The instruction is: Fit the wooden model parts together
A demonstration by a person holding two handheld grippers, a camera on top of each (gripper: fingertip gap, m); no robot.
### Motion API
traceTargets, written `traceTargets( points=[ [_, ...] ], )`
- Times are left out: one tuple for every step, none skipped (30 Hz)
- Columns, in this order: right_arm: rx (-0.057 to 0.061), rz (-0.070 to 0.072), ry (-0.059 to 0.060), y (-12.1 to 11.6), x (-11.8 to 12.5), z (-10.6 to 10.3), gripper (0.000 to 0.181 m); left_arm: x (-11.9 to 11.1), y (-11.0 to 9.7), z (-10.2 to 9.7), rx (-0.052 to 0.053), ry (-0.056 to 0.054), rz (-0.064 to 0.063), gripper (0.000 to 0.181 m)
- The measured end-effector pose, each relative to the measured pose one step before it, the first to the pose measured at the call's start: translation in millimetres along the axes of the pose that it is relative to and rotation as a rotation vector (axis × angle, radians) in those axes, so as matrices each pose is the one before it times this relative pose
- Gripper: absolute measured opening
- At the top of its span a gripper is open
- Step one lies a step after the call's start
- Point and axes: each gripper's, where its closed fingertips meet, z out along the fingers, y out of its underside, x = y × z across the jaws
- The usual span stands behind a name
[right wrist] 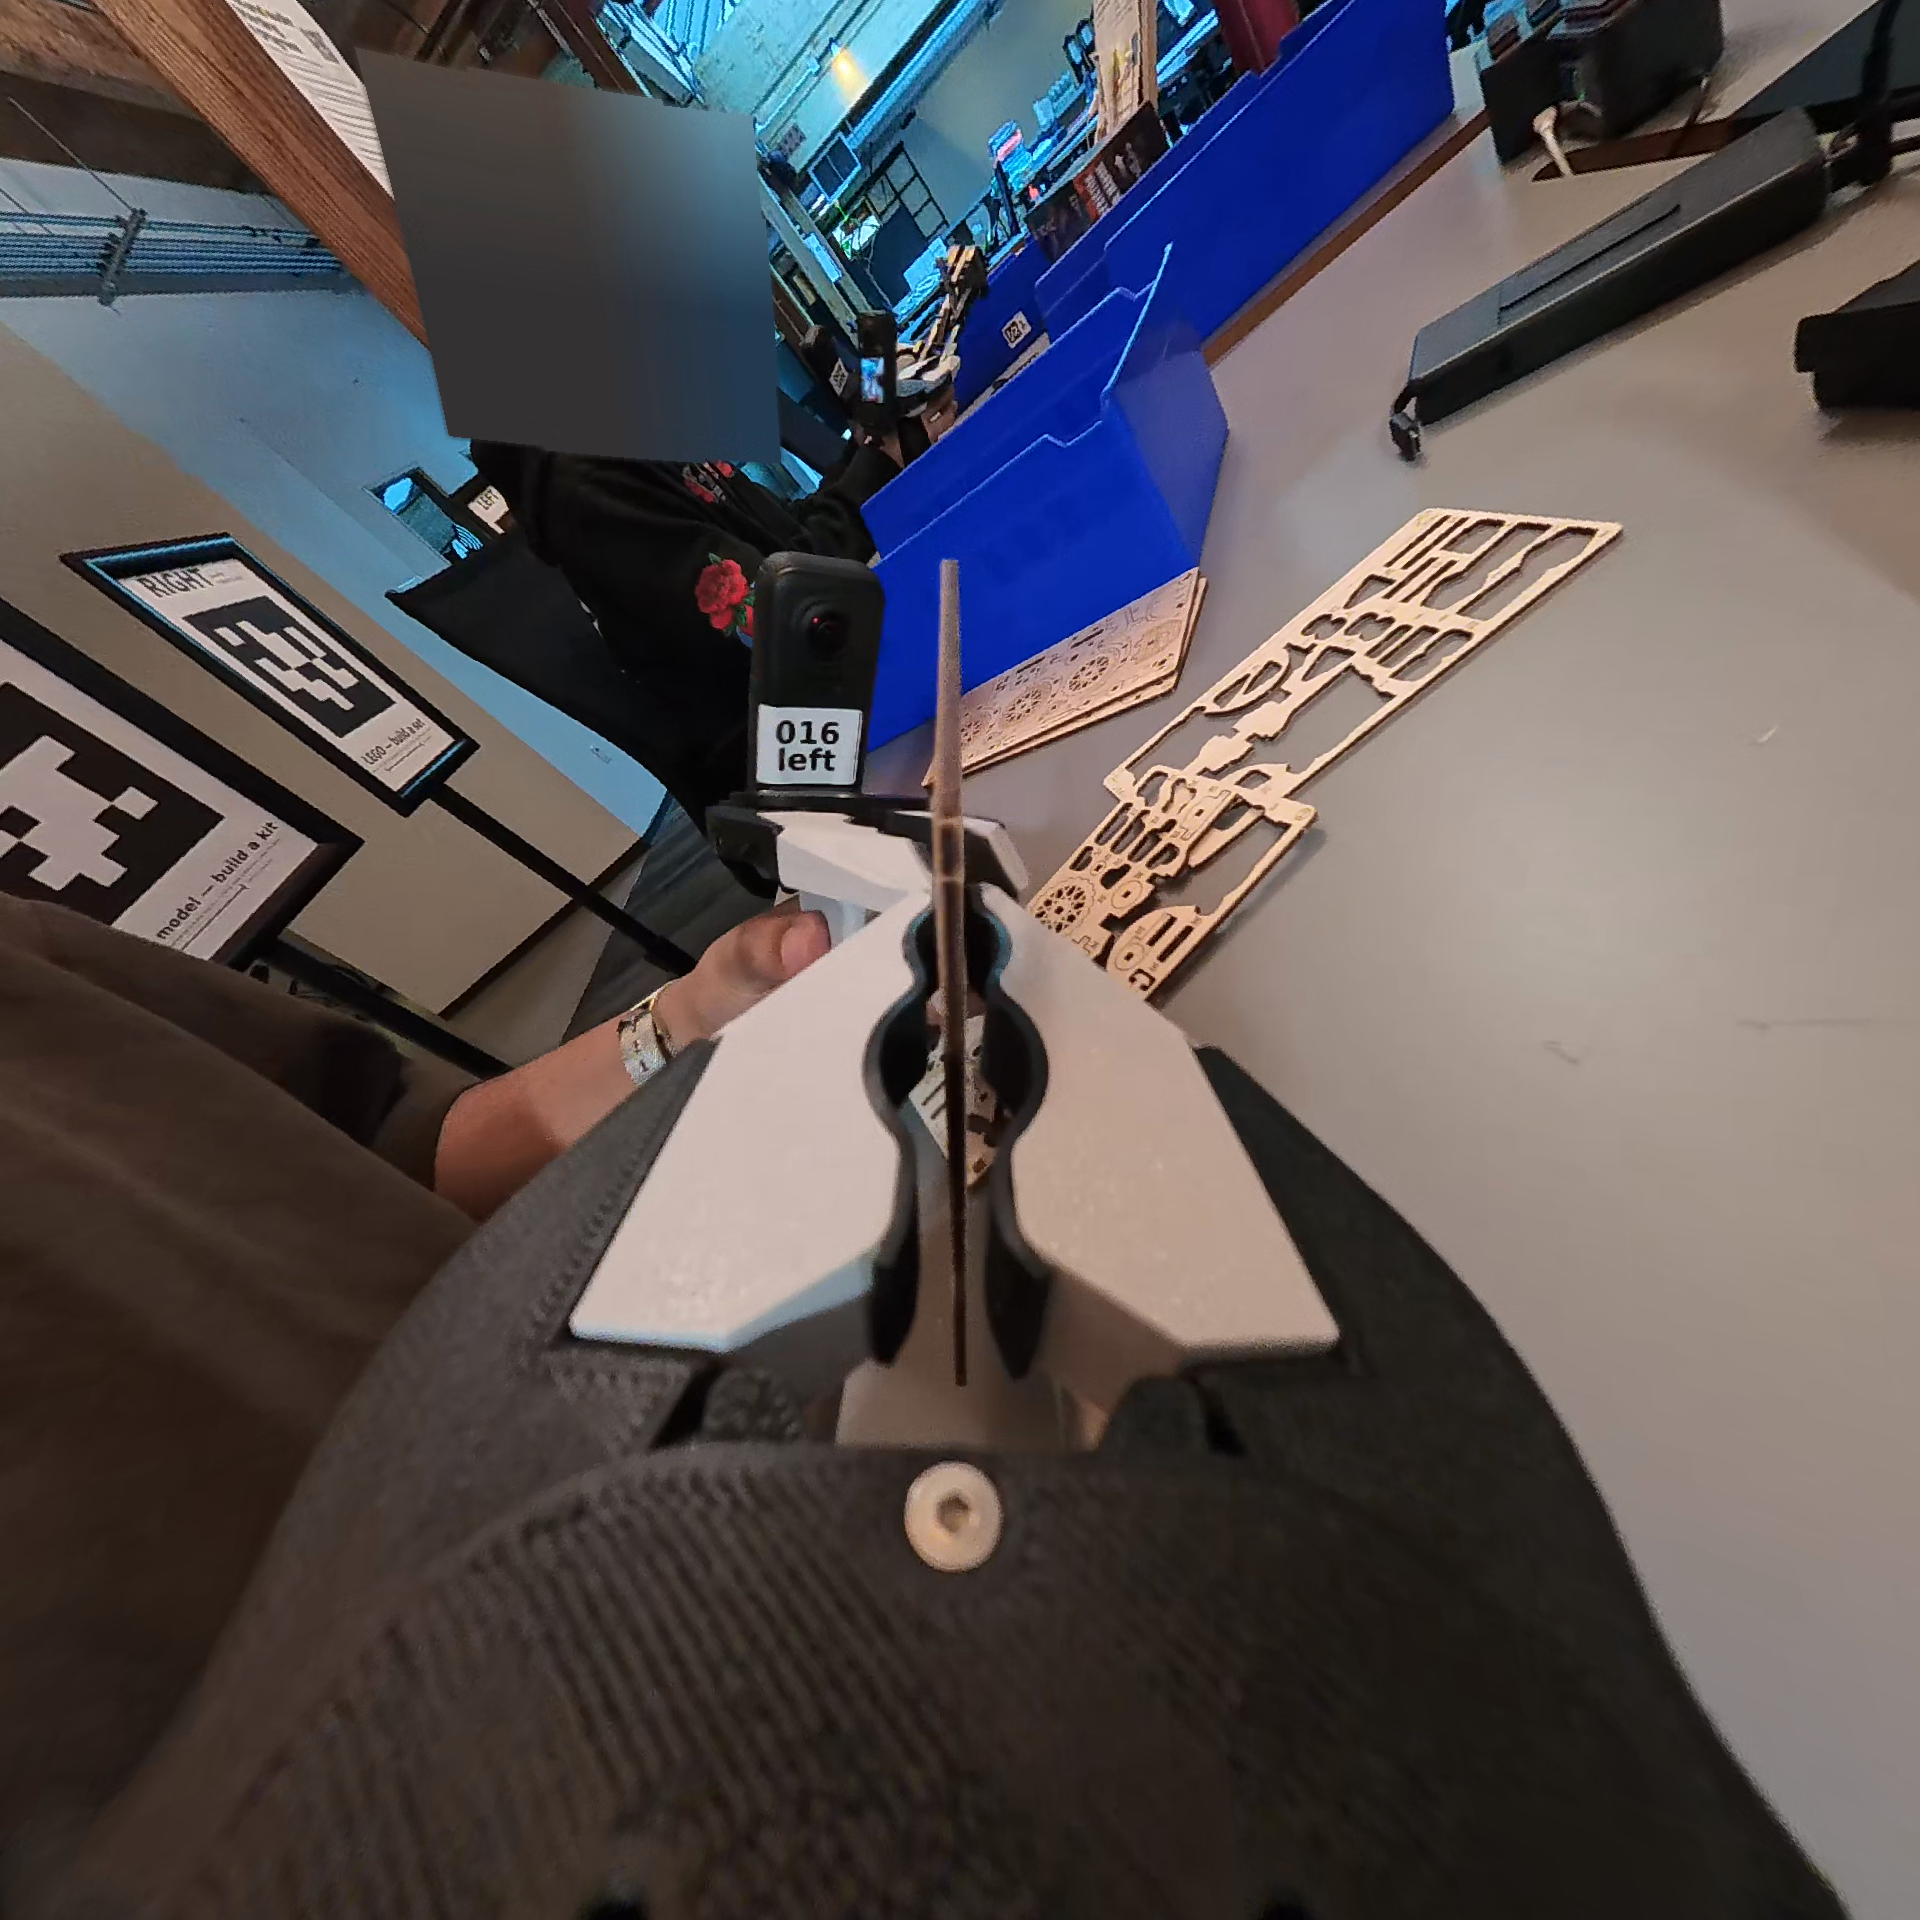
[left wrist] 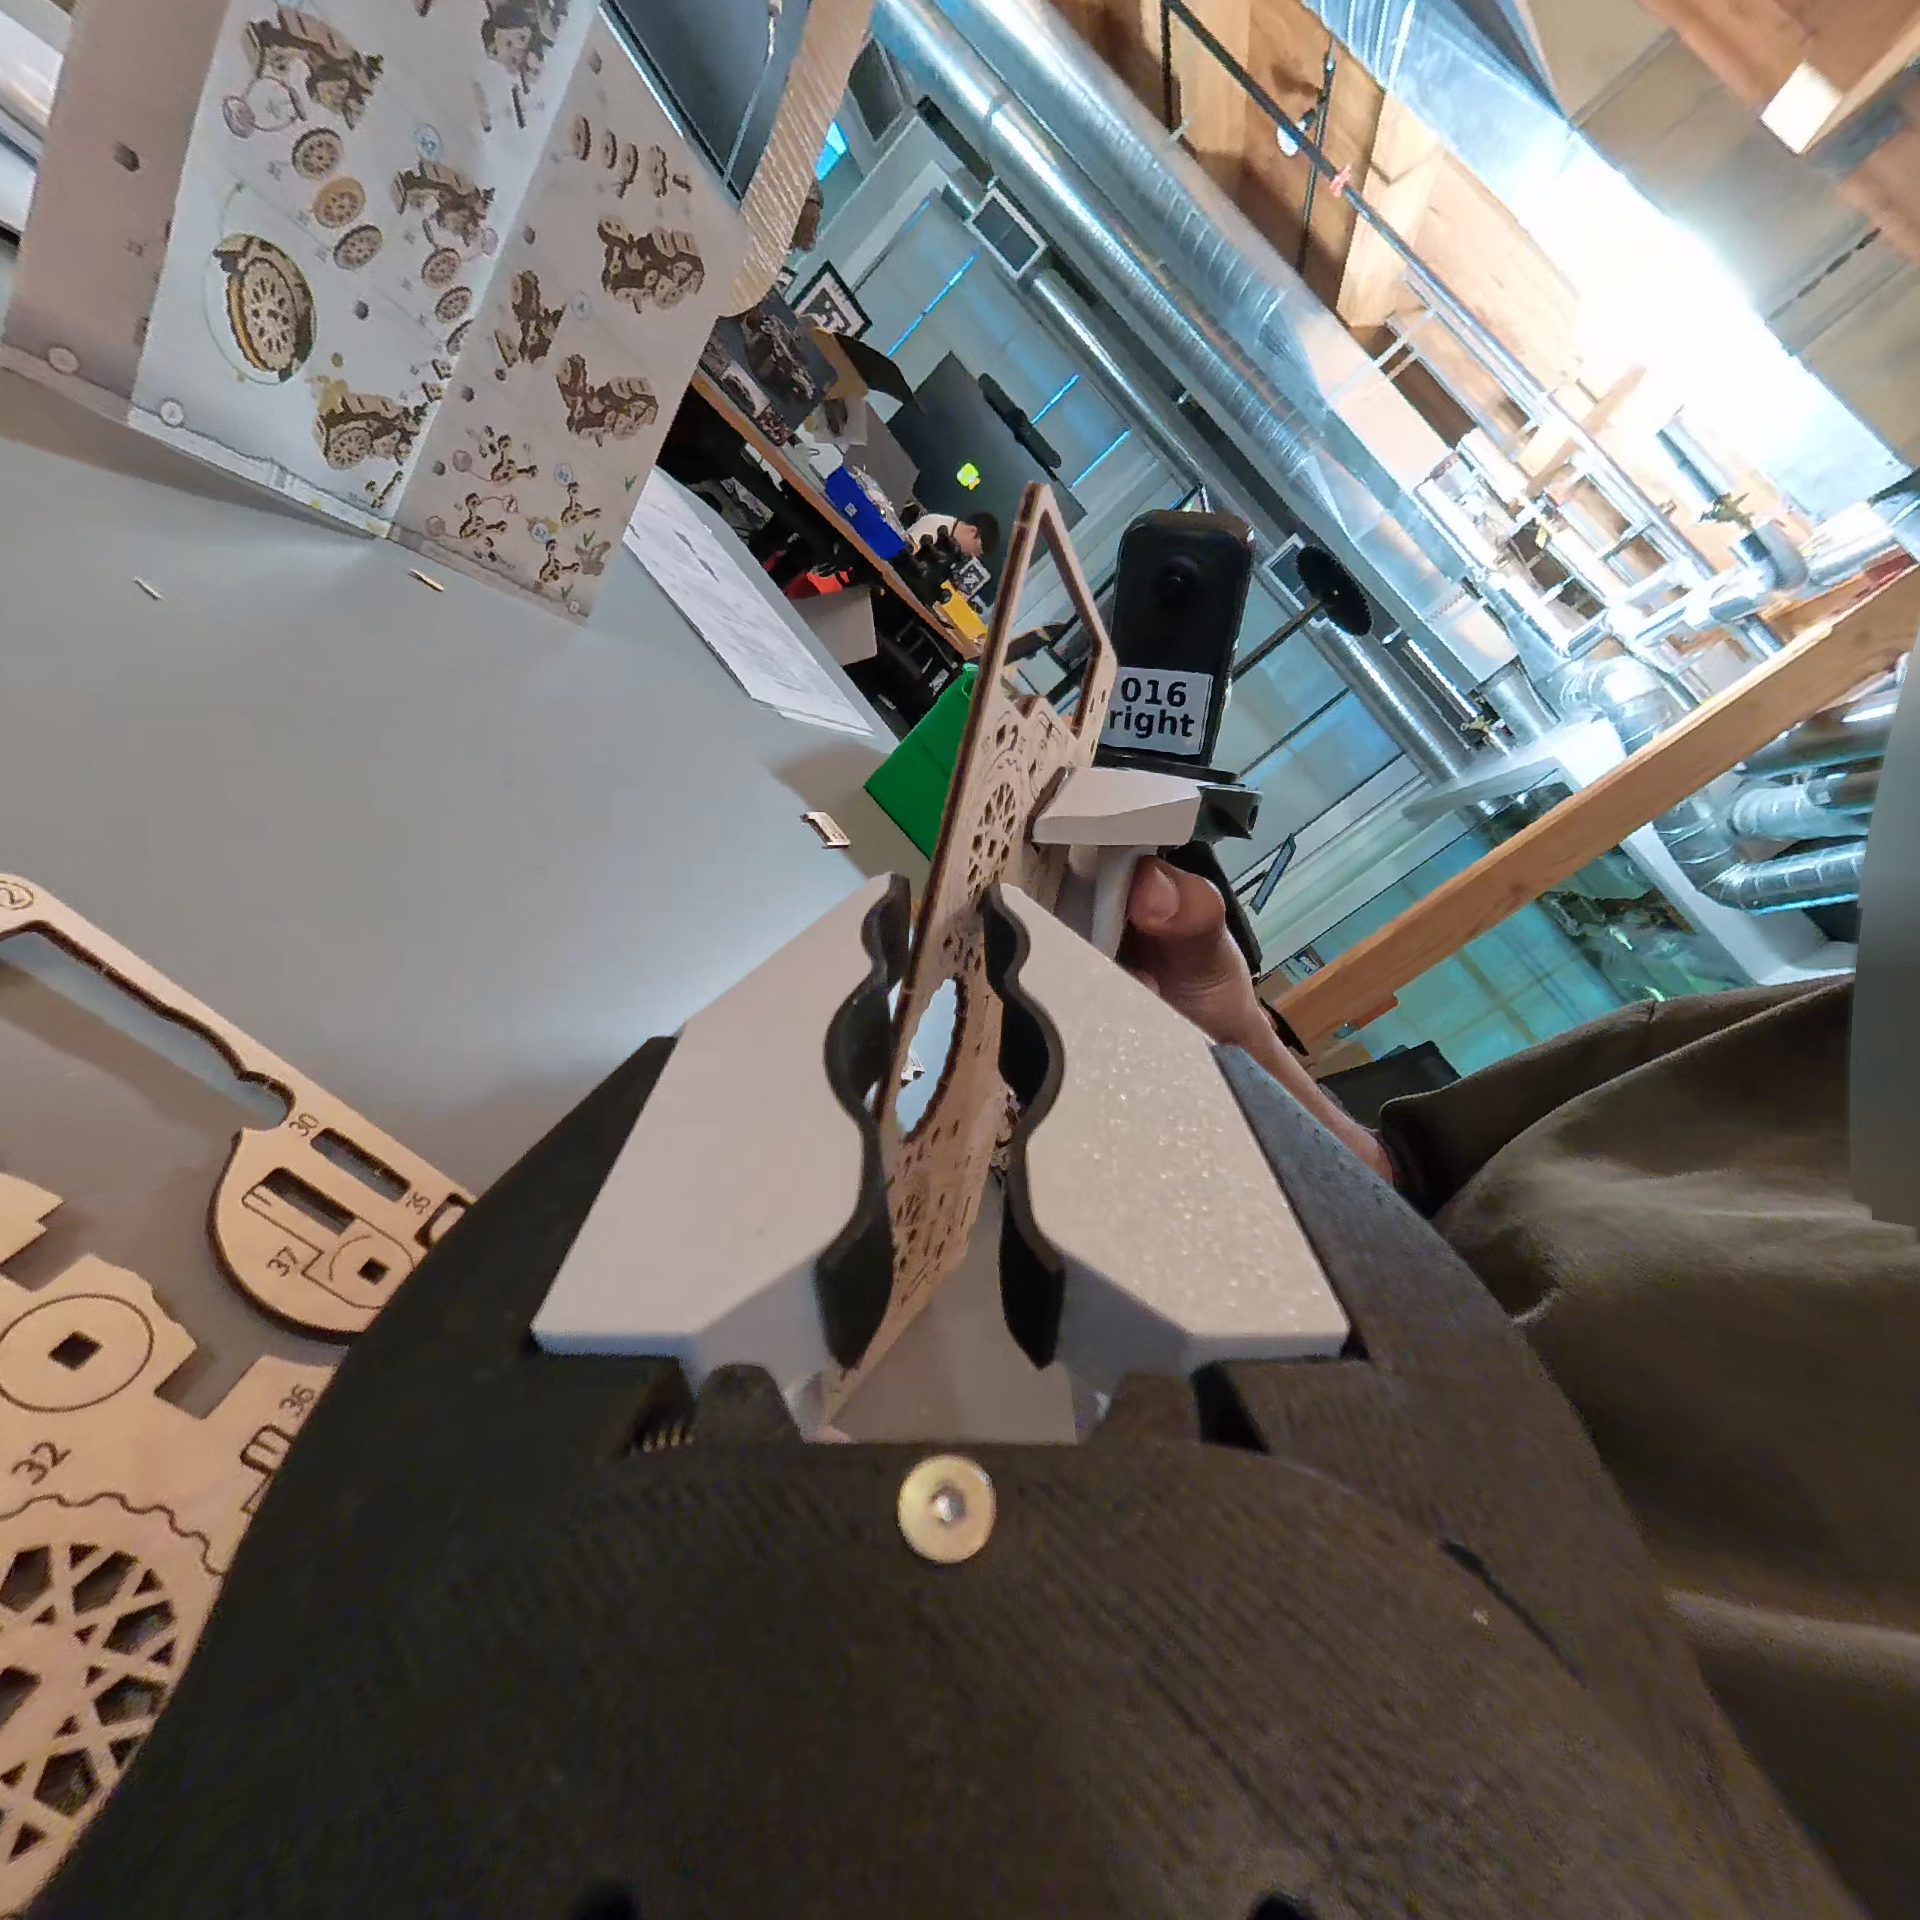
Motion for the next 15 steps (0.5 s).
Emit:
traceTargets(
  points=[
    [0.0000, 0.0016, -0.0004, 0.01, 0.13, 0.06, 0.000, -0.13, -0.05, -0.08, 0.0012, 0.0001, 0.0000, 0.012],
    [0.0011, 0.0028, -0.0015, -0.06, 0.11, 0.21, 0.000, 0.00, -0.20, -0.12, 0.0013, 0.0006, -0.0004, 0.012],
    [0.0010, 0.0032, -0.0004, 0.02, 0.30, 0.22, 0.000, -0.14, -0.21, -0.12, 0.0014, -0.0004, -0.0005, 0.011],
    [-0.0009, 0.0011, 0.0046, 0.33, 0.93, 0.13, 0.000, -0.73, -0.05, 0.08, -0.0012, -0.0055, 0.0001, 0.011],
    [-0.0030, -0.0014, 0.0079, 0.73, 1.42, 0.05, 0.000, -1.10, 0.32, 0.22, -0.0024, -0.0130, 0.0100, 0.010],
    [-0.0046, -0.0032, 0.0109, 0.93, 1.87, -0.27, 0.001, -1.70, 0.95, 0.65, -0.0043, -0.0238, 0.0229, 0.010],
    [-0.0045, -0.0043, 0.0065, 0.68, 1.38, -0.65, 0.001, -0.98, 1.51, 1.09, -0.0081, -0.0203, 0.0241, 0.010],
    [-0.0032, -0.0007, 0.0008, 0.20, 0.62, -0.91, 0.001, 0.03, 0.83, 0.81, -0.0054, -0.0089, 0.0142, 0.010],
    [-0.0005, 0.0014, 0.0018, -0.04, 0.59, -0.67, 0.001, -0.15, -0.08, 0.70, 0.0014, -0.0059, -0.0002, 0.009],
    [0.0026, -0.0004, 0.0053, -0.18, 0.67, -0.39, 0.001, -0.61, -0.39, 0.60, 0.0069, -0.0051, -0.0095, 0.009],
    [0.0005, -0.0013, 0.0084, 0.36, 1.01, 0.21, 0.001, -1.58, -0.09, 0.39, 0.0077, -0.0058, -0.0153, 0.009],
    [-0.0080, -0.0026, 0.0118, 1.85, 1.16, 1.02, 0.001, -5.81, 1.34, 0.15, -0.0009, -0.0336, -0.0155, 0.006],
    [-0.0028, -0.0185, 0.0153, 0.84, 1.08, 0.79, 0.001, -3.06, -0.10, 0.23, 0.0037, -0.0252, 0.0048, 0.007],
    [0.0089, -0.0072, 0.0005, -1.78, -0.62, -0.35, 0.001, 1.91, -1.50, -0.07, 0.0098, 0.0043, 0.0151, 0.007],
    [0.0097, 0.0171, -0.0140, -3.10, -1.69, -0.50, 0.001, 2.98, -2.48, -0.39, 0.0157, 0.0151, 0.0060, 0.006]
  ],
)
